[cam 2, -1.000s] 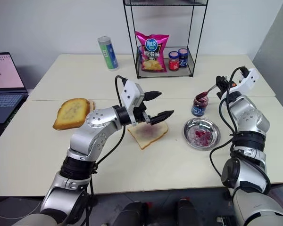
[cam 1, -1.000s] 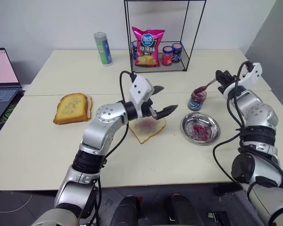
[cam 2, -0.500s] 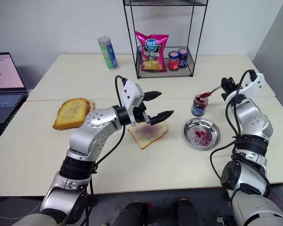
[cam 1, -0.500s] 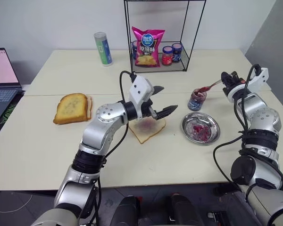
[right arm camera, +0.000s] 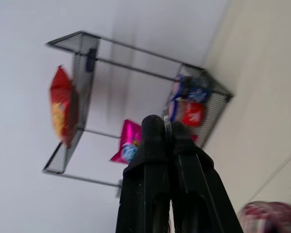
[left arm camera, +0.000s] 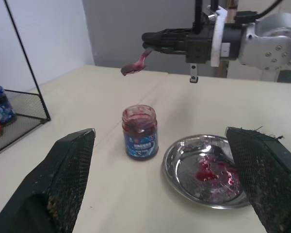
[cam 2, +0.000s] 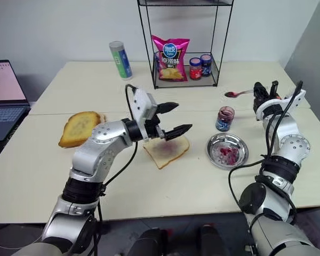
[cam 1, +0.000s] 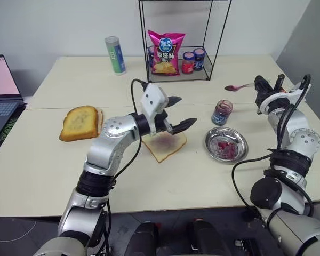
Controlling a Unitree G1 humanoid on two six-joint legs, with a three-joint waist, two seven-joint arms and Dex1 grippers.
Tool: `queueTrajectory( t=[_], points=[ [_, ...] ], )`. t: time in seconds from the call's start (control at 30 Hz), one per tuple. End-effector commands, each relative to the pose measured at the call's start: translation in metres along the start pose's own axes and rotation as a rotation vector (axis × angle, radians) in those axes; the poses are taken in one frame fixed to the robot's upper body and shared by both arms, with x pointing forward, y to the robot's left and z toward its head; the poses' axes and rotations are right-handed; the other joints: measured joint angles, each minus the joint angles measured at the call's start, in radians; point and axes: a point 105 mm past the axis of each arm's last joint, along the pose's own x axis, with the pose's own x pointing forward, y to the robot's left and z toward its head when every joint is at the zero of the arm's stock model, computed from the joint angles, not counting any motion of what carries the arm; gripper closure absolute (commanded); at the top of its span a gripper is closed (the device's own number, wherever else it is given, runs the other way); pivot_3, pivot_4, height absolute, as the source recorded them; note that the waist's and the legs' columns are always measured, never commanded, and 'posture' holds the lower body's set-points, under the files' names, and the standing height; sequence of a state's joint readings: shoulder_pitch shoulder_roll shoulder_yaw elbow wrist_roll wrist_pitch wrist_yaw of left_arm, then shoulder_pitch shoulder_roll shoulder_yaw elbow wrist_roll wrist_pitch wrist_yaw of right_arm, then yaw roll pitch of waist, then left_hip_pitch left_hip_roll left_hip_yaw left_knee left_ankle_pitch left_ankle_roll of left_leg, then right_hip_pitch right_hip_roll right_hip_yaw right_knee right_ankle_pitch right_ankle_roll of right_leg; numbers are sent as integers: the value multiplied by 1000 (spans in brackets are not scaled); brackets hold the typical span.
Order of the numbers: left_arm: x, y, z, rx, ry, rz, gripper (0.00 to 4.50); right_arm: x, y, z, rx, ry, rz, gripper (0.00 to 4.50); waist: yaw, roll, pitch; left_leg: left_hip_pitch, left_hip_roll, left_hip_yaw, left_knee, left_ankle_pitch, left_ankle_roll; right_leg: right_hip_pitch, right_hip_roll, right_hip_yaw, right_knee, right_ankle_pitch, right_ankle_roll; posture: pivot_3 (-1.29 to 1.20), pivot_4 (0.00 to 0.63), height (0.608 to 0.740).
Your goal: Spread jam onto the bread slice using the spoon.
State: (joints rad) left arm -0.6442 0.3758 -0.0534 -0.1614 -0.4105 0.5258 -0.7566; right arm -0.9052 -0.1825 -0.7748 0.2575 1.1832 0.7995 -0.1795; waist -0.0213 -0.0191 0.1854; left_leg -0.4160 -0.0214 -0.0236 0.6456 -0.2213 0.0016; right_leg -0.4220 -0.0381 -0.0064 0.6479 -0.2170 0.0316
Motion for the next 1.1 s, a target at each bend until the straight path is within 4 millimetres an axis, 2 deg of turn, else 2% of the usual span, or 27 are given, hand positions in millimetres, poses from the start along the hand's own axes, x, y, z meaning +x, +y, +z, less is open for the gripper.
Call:
queueTrajectory(
  t=[0.03, 0.1, 0.2, 0.27, 0.33, 0.4, 0.5, 0.7, 1.1],
  points=[
    [-28, 0, 12, 7, -2, 5, 0, 1, 67, -25, -64, 83, 199, 4455, -11, 1, 0, 0, 0, 0, 0, 0, 0, 0, 0, 0, 0, 0, 0, 0, 150, 740],
    [-42, -3, 6, -13, 38, 7, 0, 1, 75, -38, -49, 112, 212, 4455, -13, 1, -1, 1, 0, 0, -1, 0, 0, 0, 0, 0, 0, 0, 0, 0, 150, 740],
    [-71, -4, -6, -62, 108, 52, 0, -1, 84, -76, -97, 215, 239, 4455, -12, 1, 0, 1, 1, -1, -1, 0, 0, 0, 1, -1, 0, 0, 0, 0, 150, 740],
    [-81, -6, -8, -82, 126, 69, 0, -3, 86, -89, -137, 253, 246, 4455, -10, 2, 0, 1, 1, -1, -1, 0, 0, 0, 1, 0, 0, 0, 0, 0, 150, 740],
    [-93, -10, -11, -106, 149, 88, 0, -8, 85, -109, -237, 313, 261, 4455, -4, 2, 0, 0, 0, -2, 0, 0, 0, 0, 0, -1, -1, 0, 0, 0, 150, 740],
    [-109, -15, -18, -127, 189, 128, 0, -16, 79, -135, -410, 391, 282, 4455, -6, 2, 0, 0, -1, -1, 0, 0, 0, 1, -1, -1, -2, 0, 0, 0, 150, 740],
    [-122, -23, -32, -136, 241, 175, 0, -28, 59, -165, -654, 487, 330, 4455, -6, 2, 0, 0, -1, -1, 0, 0, 0, 1, -1, 0, -3, -1, 0, 0, 150, 740],
    [-124, -32, -43, -170, 241, 215, 0, -39, 35, -194, -882, 528, 422, 4455, -5, 1, 0, 1, 0, -2, 0, 0, 0, 1, -1, -1, -2, -3, 1, 0, 150, 740],
    [-129, -39, -47, -190, 245, 230, 0, -40, 43, -218, -1088, 477, 625, 4455, -5, 1, 0, 1, 0, -2, 0, 0, -1, 1, -1, -1, -2, -2, -2, 0, 150, 740]
  ],
)
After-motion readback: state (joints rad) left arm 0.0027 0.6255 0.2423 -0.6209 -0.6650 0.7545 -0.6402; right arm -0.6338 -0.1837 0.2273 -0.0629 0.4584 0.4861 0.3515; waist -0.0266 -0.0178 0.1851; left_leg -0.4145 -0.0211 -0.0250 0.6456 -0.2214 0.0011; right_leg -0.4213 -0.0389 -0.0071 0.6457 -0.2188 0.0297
